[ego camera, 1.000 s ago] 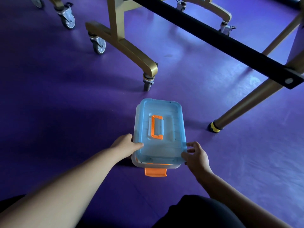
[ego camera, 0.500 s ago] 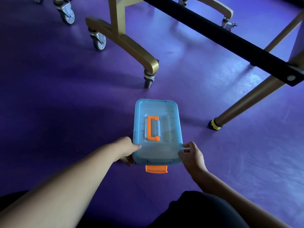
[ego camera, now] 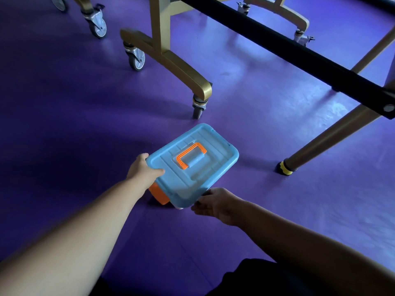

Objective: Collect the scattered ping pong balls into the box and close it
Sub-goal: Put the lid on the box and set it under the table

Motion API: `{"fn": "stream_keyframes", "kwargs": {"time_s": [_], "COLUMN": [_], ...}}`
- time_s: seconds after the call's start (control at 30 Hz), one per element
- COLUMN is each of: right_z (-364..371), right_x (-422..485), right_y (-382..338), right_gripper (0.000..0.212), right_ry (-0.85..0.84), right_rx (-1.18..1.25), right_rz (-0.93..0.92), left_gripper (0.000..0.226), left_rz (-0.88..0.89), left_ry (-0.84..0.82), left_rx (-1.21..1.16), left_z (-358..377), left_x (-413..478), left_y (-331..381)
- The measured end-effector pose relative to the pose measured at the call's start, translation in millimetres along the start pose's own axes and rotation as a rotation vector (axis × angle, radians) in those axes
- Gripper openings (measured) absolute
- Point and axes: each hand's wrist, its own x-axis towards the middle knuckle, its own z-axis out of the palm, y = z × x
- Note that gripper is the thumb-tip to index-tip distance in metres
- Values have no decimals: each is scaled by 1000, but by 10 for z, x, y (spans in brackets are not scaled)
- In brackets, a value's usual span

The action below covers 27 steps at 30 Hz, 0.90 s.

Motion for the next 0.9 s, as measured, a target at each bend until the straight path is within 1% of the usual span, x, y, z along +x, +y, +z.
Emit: {"fn": "stream_keyframes", "kwargs": {"time_s": [0.03,0.1,0.17,0.2,0.27,0.33,0.37,0.4,0.43,0.47,0.5,0.53,0.63,0.67,0.73,0.8,0.9], "right_z": [16,6,-80,-146,-287,-429,-493,-550,-613,-664,-697,-716,-709,-679,-626,-563,-529], "right_x": [7,7,4,7,26,89,140,210,296,378,445,496,577,557,513,438,374], "right_y": [-22,-121,-280,-375,-572,-734,-802,-858,-898,-925,-946,-950,-871,-827,-691,-512,-278], "right_gripper": [13,10,12,17,24,20,15,17,27,37,45,49,47,46,48,48,48], "right_ry": [-10,29,118,189,421,667,727,740,716,681,656,630,583,599,665,723,794], "right_rx": [-77,-287,-516,-620,-811,-920,-944,-971,-1006,-1038,-1061,-1071,-1014,-989,-966,-960,-999], "right_rz": [23,55,49,11,-172,-363,-419,-445,-443,-417,-388,-347,-278,-272,-281,-305,-331], "left_gripper": [78,83,94,98,102,92,88,85,83,80,75,70,67,69,67,64,67], "left_rz": [-4,-9,-24,-38,-117,-262,-345,-423,-488,-516,-501,-443,-202,-128,-15,43,106], "left_ry": [-15,-24,2,25,87,120,105,78,43,3,-20,-23,87,119,142,156,173], "left_rx": [27,91,123,118,77,-12,-80,-161,-246,-317,-336,-298,23,87,145,170,178], "left_z": [6,25,41,55,110,187,231,260,283,290,295,285,207,173,122,94,91], "left_x": [-13,-39,-54,-63,-81,-118,-130,-147,-147,-154,-151,-150,-124,-106,-34,41,100], "left_y": [-4,-6,5,-4,-34,-82,-109,-118,-140,-152,-170,-173,-129,-100,-86,-97,-114]}}
